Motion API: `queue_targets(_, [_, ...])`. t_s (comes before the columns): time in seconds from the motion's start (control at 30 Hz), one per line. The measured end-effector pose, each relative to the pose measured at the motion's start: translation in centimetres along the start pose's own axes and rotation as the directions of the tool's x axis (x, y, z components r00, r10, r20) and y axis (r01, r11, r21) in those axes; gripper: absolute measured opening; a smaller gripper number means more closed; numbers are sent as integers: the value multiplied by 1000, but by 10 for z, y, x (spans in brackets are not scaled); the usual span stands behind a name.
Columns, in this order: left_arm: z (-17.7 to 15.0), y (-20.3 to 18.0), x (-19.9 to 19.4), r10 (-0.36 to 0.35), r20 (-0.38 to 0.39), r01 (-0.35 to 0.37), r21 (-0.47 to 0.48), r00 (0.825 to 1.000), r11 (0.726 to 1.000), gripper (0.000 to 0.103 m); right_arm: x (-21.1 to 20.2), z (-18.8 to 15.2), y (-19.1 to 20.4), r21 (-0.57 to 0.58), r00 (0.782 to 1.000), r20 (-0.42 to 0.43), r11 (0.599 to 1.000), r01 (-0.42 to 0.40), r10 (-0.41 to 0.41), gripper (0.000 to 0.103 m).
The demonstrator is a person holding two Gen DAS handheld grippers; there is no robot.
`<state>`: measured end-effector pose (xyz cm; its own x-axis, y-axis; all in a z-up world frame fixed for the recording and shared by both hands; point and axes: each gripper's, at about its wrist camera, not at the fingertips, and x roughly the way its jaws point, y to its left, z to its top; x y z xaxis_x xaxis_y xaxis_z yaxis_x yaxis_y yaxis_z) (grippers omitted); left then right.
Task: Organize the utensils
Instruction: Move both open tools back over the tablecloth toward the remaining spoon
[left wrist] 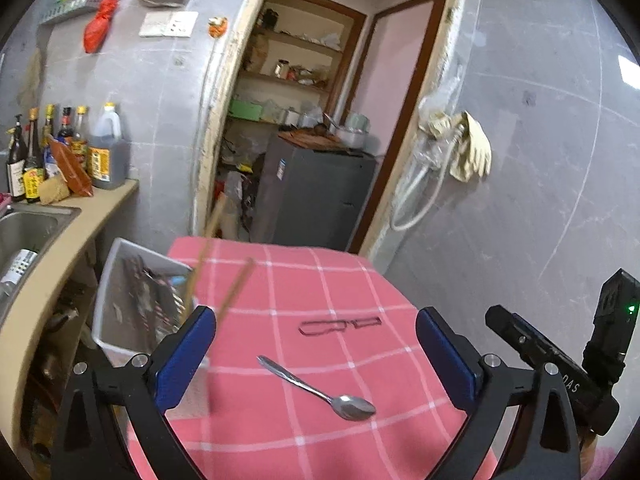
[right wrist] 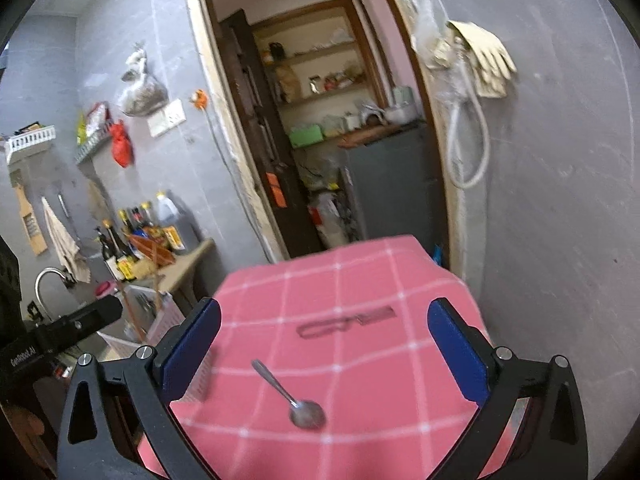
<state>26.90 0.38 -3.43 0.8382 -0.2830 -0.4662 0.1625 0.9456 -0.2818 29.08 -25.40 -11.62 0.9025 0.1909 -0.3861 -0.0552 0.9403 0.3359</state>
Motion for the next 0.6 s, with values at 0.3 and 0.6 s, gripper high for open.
queue_targets(0.3, [-32,-26,26,-16,-86,16,-9,996,1000,101,4,-22,-46,23,996,-74,998,59,-57,102])
queue_targets(0.6, [-66,-40,56,83,-125,-86,-15,989,996,101,25,-35,-70,26,991,-128,998,51,-47,102])
